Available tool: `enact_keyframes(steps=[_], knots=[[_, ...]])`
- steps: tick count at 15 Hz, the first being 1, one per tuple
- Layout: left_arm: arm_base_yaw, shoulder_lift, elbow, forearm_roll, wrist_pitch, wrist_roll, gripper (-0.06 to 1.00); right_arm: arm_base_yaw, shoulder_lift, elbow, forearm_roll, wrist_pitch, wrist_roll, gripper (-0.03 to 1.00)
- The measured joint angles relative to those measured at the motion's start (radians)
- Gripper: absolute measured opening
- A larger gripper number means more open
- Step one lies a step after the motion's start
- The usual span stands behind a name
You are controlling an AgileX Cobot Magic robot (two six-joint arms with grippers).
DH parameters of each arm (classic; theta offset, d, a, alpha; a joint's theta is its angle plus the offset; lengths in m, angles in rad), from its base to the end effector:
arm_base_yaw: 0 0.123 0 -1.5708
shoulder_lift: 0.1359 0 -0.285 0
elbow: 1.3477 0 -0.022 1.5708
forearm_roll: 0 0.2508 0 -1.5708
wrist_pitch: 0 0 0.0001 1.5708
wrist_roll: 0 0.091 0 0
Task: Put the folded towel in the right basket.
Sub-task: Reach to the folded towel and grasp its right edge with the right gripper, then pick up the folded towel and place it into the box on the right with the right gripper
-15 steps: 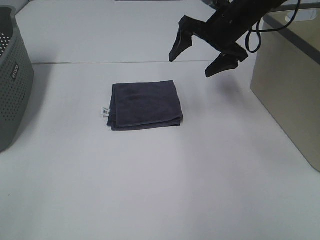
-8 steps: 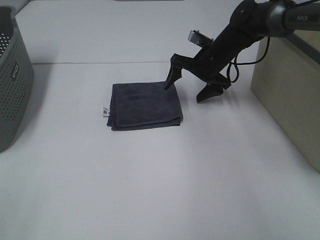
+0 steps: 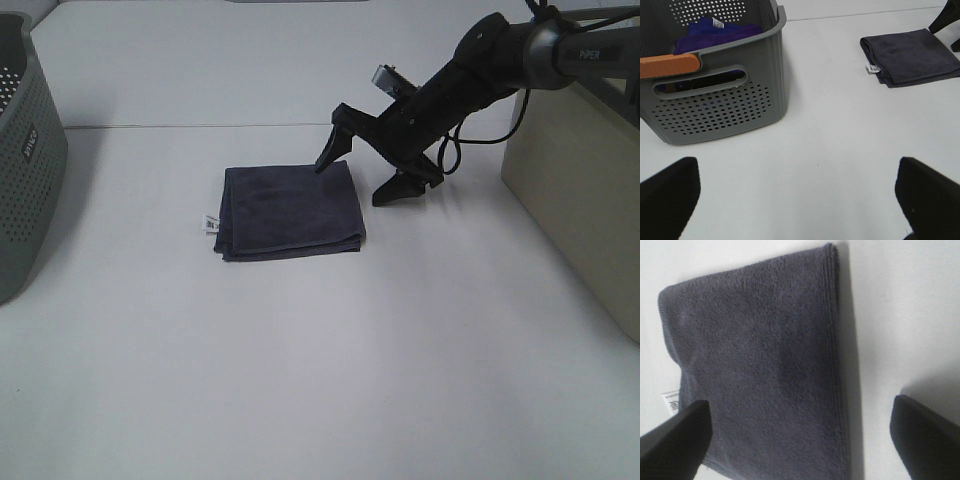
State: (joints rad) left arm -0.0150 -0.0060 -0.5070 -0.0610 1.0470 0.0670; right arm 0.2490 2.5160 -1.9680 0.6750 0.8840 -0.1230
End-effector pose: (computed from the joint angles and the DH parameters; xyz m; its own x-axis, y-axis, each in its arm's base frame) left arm -0.0062 -0.0047 0.2804 -0.4287 0.0428 -0.9024 0.0783 0.9969 0.0101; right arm 0.4864 0.1691 0.0904 -0.9843 0.0566 -0.1675 -0.0442 0.8384 0.5433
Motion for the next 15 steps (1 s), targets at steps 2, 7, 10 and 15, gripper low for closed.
enact_keyframes(steps=[2, 7, 10, 15], knots=[[0.0, 0.0, 0.0, 0.0, 0.0, 0.0, 0.99, 0.023, 0.03, -0.003, 0.072, -0.013, 0.0, 0.82], [0.0, 0.0, 0.0, 0.0, 0.0, 0.0, 0.99, 0.133, 0.112, -0.012, 0.194, -0.056, 0.0, 0.17], [0.0, 0.0, 0.0, 0.0, 0.0, 0.0, 0.99, 0.14, 0.113, -0.012, 0.175, -0.06, 0.0, 0.06], [0.0, 0.0, 0.0, 0.0, 0.0, 0.0, 0.99, 0.14, 0.091, -0.012, 0.173, -0.05, 0.01, 0.06]])
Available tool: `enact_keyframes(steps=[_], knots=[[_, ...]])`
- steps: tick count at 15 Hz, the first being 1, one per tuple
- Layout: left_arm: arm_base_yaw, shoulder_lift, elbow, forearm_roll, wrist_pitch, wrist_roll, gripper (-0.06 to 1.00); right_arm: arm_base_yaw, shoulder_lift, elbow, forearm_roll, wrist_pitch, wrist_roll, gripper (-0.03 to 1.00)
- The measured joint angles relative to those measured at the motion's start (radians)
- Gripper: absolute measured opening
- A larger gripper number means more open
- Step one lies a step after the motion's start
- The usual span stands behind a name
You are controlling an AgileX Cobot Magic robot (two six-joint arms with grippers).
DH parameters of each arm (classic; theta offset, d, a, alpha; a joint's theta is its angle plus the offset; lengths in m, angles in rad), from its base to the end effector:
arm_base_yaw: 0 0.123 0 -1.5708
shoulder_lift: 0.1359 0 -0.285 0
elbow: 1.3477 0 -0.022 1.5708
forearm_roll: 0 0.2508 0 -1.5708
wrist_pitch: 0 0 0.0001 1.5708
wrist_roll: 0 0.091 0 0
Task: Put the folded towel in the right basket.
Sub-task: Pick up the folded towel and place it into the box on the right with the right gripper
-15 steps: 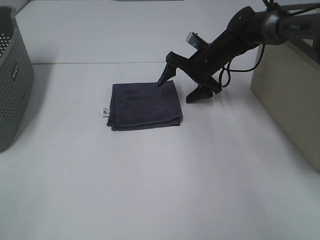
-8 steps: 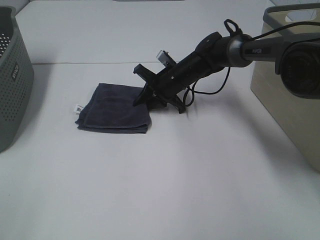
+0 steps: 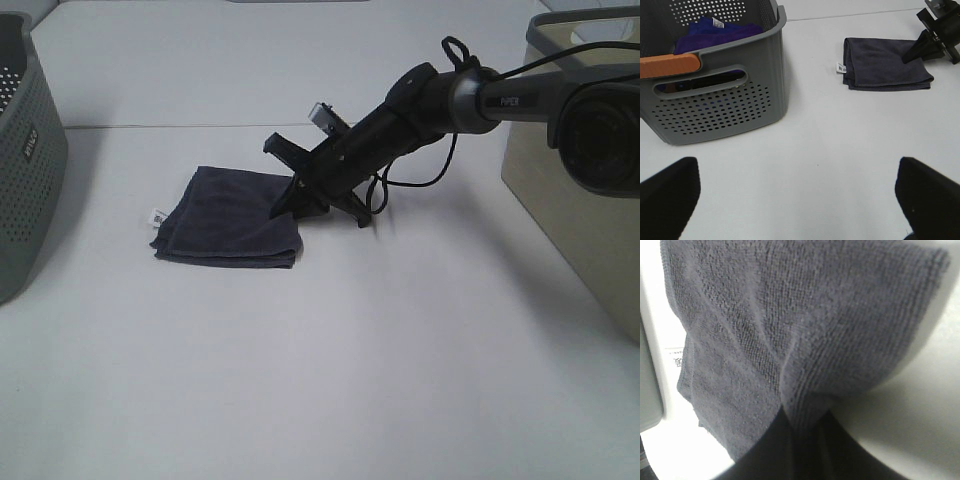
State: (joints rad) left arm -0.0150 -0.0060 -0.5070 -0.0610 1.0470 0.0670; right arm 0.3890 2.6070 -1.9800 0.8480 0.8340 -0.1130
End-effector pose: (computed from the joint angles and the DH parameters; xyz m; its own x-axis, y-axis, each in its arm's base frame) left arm -0.0062 -0.0047 0.2804 -0.4287 0.0428 -0.9024 0.0783 0.9969 0.0101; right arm 0.4606 0.2435 0.0539 -0.9959 0.0523 -0.0731 -0.0066 0.7691 0.6391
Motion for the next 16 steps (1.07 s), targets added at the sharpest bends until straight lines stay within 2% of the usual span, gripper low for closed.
enact_keyframes(steps=[1, 4, 5, 10, 13, 16], knots=[[0.0, 0.0, 0.0, 0.0, 0.0, 0.0, 0.99, 0.0, -0.011, 0.0, -0.018, 0.004, 0.02, 0.06], [0.0, 0.0, 0.0, 0.0, 0.0, 0.0, 0.99, 0.0, -0.056, -0.057, -0.261, 0.105, 0.1, 0.06], [0.0, 0.0, 0.0, 0.0, 0.0, 0.0, 0.99, -0.001, -0.076, -0.093, -0.314, 0.151, 0.105, 0.06], [0.0, 0.0, 0.0, 0.0, 0.0, 0.0, 0.99, -0.001, -0.24, -0.396, -0.485, 0.367, 0.119, 0.06], [0.0, 0.0, 0.0, 0.0, 0.0, 0.0, 0.99, -0.006, -0.297, -0.539, -0.633, 0.373, 0.132, 0.06], [0.0, 0.0, 0.0, 0.0, 0.0, 0.0, 0.99, -0.081, -0.409, -0.567, -0.692, 0.379, 0.13, 0.06]])
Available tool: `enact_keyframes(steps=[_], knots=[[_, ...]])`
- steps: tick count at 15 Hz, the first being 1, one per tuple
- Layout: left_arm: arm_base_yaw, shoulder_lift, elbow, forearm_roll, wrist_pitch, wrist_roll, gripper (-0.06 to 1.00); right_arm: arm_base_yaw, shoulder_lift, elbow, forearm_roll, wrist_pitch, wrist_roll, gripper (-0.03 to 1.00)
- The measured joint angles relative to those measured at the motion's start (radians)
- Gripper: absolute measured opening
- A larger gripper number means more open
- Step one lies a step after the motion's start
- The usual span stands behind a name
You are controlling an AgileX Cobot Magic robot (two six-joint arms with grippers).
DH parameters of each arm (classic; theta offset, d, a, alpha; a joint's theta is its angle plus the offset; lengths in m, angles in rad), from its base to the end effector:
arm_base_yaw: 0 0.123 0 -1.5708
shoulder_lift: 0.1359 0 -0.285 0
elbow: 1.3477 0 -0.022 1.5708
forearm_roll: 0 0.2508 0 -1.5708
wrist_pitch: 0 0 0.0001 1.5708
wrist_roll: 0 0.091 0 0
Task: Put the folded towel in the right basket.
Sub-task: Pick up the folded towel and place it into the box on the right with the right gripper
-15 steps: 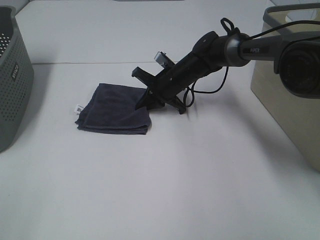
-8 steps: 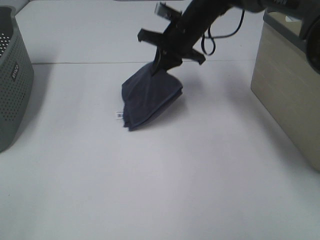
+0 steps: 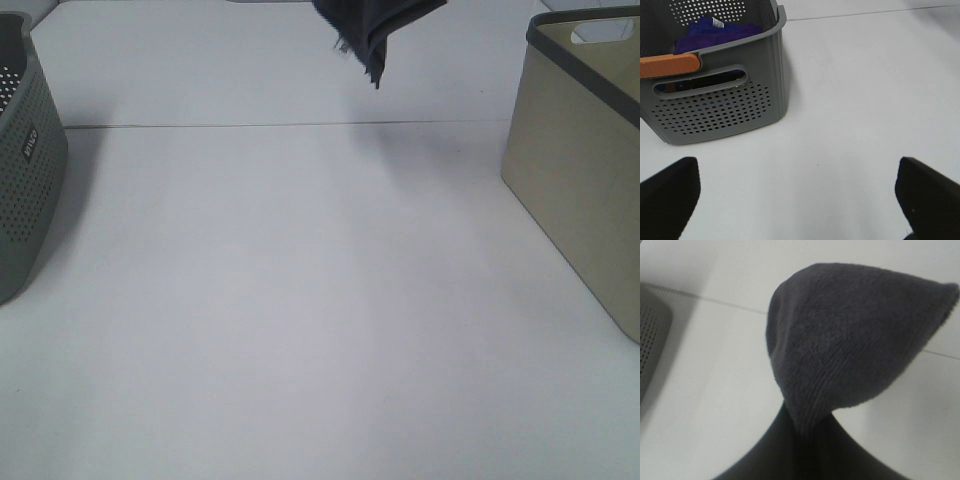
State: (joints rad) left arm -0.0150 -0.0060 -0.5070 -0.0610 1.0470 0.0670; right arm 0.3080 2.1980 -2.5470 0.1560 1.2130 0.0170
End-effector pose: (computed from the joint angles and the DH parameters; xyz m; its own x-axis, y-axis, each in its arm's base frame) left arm -0.0062 -0.0047 0.2804 -0.4287 0.0428 -0.9024 0.0783 0.9969 0.0101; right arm 0.4528 0.1580 0.3919 -0.6923 -0.1455 -0.7068 -0.3503 0.9241 0.1529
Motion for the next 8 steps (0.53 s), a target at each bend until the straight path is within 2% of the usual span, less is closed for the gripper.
enact_keyframes(steps=[3, 5, 6, 8], knots=[[0.0, 0.0, 0.0, 0.0, 0.0, 0.0, 0.99, -0.155, -0.108, 0.058, -0.024, 0.001, 0.0, 0.06], [0.0, 0.0, 0.0, 0.0, 0.0, 0.0, 0.99, -0.267, -0.187, 0.185, -0.039, 0.001, -0.017, 0.06], [0.0, 0.0, 0.0, 0.0, 0.0, 0.0, 0.99, -0.375, -0.246, 0.296, -0.071, 0.004, -0.06, 0.06], [0.0, 0.0, 0.0, 0.0, 0.0, 0.0, 0.99, -0.446, -0.259, 0.361, -0.108, 0.008, -0.061, 0.06]])
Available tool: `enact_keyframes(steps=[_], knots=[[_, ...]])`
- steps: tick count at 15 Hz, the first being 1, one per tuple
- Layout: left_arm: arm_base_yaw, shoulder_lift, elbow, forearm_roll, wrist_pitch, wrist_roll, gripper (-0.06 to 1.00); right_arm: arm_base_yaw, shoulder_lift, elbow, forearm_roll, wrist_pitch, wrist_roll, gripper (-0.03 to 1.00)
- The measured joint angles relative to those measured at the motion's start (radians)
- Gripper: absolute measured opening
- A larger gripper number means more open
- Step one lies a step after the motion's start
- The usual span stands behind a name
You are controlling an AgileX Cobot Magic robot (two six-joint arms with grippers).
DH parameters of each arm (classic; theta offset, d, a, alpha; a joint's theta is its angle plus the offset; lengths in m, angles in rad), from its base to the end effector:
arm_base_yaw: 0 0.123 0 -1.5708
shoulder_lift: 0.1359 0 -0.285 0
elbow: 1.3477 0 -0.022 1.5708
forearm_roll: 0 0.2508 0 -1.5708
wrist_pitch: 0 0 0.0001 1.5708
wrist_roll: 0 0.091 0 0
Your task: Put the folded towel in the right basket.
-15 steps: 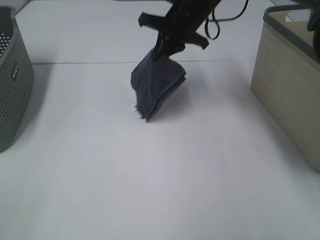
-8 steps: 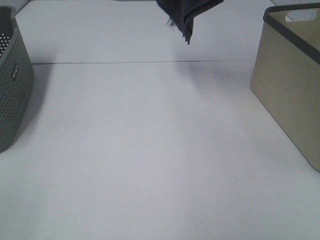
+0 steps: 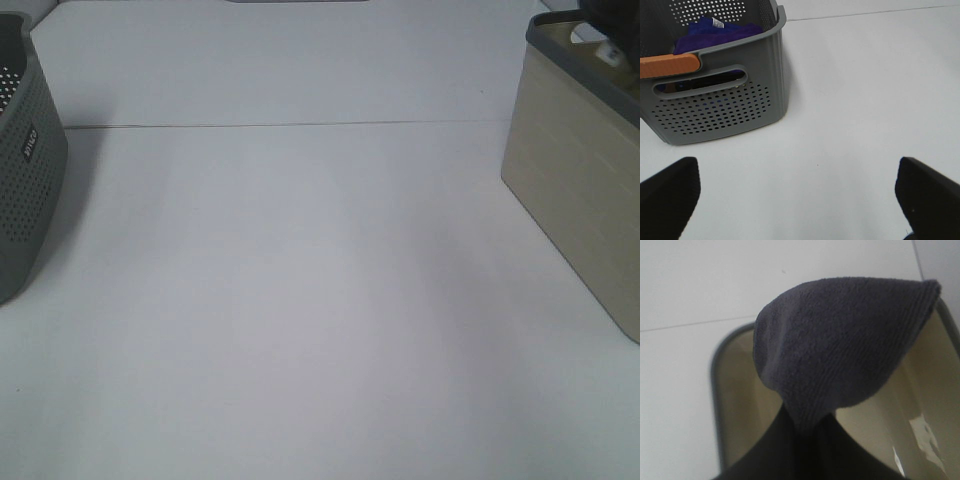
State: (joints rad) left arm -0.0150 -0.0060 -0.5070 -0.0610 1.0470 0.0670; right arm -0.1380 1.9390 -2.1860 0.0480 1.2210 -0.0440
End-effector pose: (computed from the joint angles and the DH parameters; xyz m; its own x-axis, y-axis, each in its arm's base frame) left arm -0.0062 -0.0047 0.2804 -0.4287 0.0428 -0.9024 0.0783 0.9969 0.0101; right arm 0.4213 -0.0544 0.4051 -0.7702 0.0792 -0.6329 0.0880 0.9960 0.0175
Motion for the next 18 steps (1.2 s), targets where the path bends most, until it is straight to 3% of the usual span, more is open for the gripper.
enact_keyframes(steps=[4, 5, 6, 8, 9, 11, 15, 18], knots=[[0.0, 0.0, 0.0, 0.0, 0.0, 0.0, 0.99, -0.069, 0.006, 0.125, -0.018, 0.001, -0.001, 0.07], [0.0, 0.0, 0.0, 0.0, 0.0, 0.0, 0.99, -0.069, 0.014, 0.142, -0.016, 0.0, -0.001, 0.15], [0.0, 0.0, 0.0, 0.0, 0.0, 0.0, 0.99, -0.069, 0.026, 0.151, -0.014, 0.0, -0.001, 0.32], [0.0, 0.0, 0.0, 0.0, 0.0, 0.0, 0.99, -0.069, 0.048, 0.155, -0.014, 0.001, -0.009, 0.79], [0.0, 0.0, 0.0, 0.0, 0.0, 0.0, 0.99, -0.069, 0.053, 0.155, -0.006, 0.001, -0.023, 0.9], [0.0, 0.0, 0.0, 0.0, 0.0, 0.0, 0.99, -0.069, 0.053, 0.155, 0.024, 0.001, -0.025, 0.97], [0.0, 0.0, 0.0, 0.0, 0.0, 0.0, 0.99, -0.062, 0.05, 0.155, 0.084, 0.001, -0.02, 0.98], [0.0, 0.0, 0.0, 0.0, 0.0, 0.0, 0.99, 0.048, 0.018, 0.155, 0.078, 0.0, -0.014, 0.98]])
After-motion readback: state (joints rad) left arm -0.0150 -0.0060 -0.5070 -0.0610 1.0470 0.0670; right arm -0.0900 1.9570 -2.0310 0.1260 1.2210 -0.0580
